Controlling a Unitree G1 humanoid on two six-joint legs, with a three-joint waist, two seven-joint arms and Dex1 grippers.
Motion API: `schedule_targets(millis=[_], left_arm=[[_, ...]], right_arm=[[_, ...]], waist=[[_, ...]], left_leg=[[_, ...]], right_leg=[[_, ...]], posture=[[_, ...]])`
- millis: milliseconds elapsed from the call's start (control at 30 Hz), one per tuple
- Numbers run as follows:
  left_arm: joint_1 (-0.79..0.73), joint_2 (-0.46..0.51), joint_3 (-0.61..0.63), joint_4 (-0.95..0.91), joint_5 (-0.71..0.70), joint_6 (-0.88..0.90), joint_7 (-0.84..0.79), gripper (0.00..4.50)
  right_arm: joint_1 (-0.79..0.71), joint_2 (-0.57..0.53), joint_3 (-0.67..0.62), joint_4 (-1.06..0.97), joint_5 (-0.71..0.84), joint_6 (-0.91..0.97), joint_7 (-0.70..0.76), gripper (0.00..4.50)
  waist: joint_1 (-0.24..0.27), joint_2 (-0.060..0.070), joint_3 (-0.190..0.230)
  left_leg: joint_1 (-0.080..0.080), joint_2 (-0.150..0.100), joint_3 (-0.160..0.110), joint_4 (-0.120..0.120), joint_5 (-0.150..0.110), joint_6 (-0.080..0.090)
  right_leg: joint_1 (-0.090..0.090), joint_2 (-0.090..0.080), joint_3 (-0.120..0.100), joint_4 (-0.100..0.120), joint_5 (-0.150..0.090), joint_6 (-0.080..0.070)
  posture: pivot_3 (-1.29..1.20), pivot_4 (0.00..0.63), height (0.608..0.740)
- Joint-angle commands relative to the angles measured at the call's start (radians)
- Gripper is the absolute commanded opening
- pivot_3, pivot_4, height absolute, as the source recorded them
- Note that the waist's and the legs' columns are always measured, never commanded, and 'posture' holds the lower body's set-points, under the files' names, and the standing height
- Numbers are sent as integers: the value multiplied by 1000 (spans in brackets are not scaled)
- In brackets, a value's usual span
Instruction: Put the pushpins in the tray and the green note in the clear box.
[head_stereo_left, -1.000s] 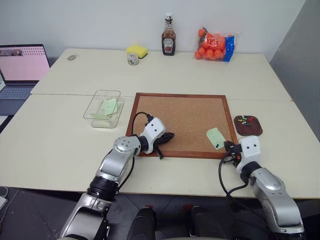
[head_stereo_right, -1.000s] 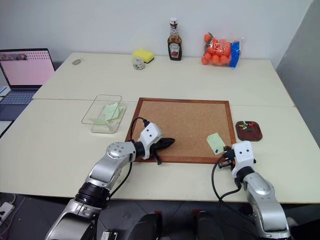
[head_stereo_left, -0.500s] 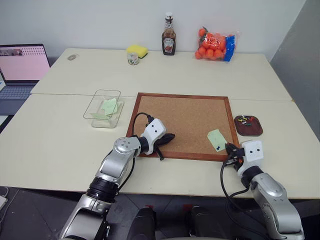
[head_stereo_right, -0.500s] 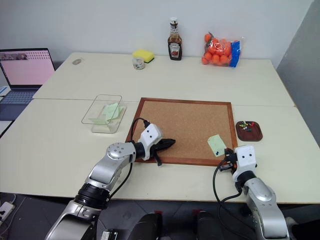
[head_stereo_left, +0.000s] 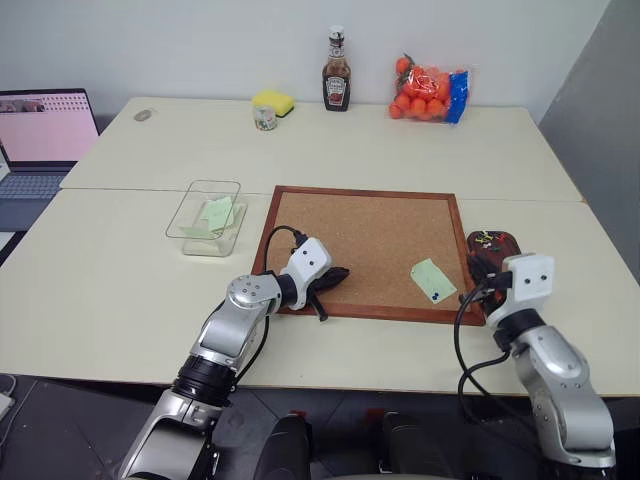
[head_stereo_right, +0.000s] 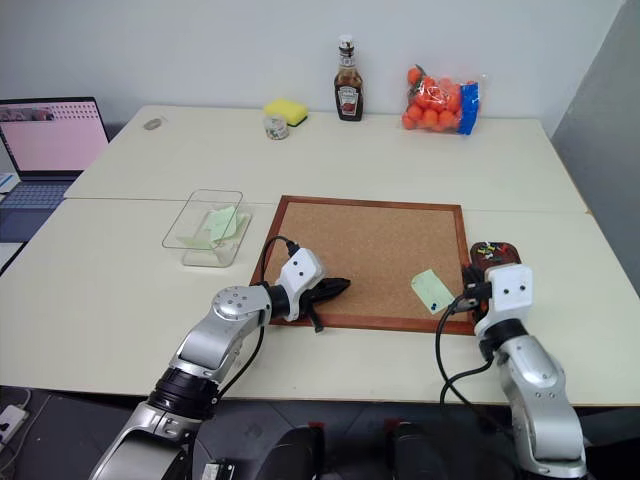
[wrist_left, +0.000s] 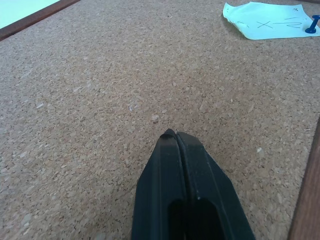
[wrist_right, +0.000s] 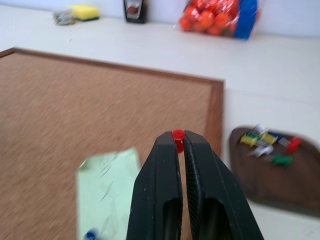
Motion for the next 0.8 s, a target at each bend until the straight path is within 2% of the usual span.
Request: schedule_targets(millis=[33,233,533,567,600,633,667,800], left_arm=[[24,3,-36,14,20,25,-11,0],[24,0,-39,17,21,24,-7,0],[30,-1,-37,12,23,21,-1,0],[31,0,-37,11,23,20,-1,0],[32,1,-36,11,23,20,-1,0],[33,1,-36,10,23,20,-1,0],[33,2,-35,9,23,20,-1,0],[34,4,-35,9,23,19,-1,0]], right_arm=[[-80,-72,-30,91,-37,89,-21,47],[-211,-105,-59,256,-62,105,-65,47],[-308,-123,-67,430,-73,96,-83,47],[-311,-122,-68,436,-73,93,-84,302],[-314,-121,-69,439,-73,91,-84,302],[-315,-121,-69,441,-73,90,-84,598],[-316,-121,-69,441,-72,89,-83,663],[-317,-119,-71,441,-74,89,-84,1516]], waist=[[0,0,0],[1,0,0],[1,0,0],[1,0,0],[1,0,0],[1,0,0],[1,0,0],[1,0,0]], left_leg=[[0,0,0,0,0,0],[0,-1,1,0,0,0],[0,-1,2,0,0,0],[0,-1,2,0,0,0],[0,-1,2,0,0,0],[0,-1,2,0,0,0],[0,-1,2,0,0,0],[0,-1,2,0,0,0]], right_leg=[[0,0,0,0,0,0],[0,0,0,0,0,0],[0,0,0,0,0,0],[0,0,0,0,0,0],[0,0,0,0,0,0],[0,0,0,0,0,0],[0,0,0,0,0,0],[0,0,0,0,0,0]], posture=[[0,150,740],[0,150,740],[0,150,740],[0,150,740],[0,150,740],[0,150,740],[0,150,740],[0,150,740]])
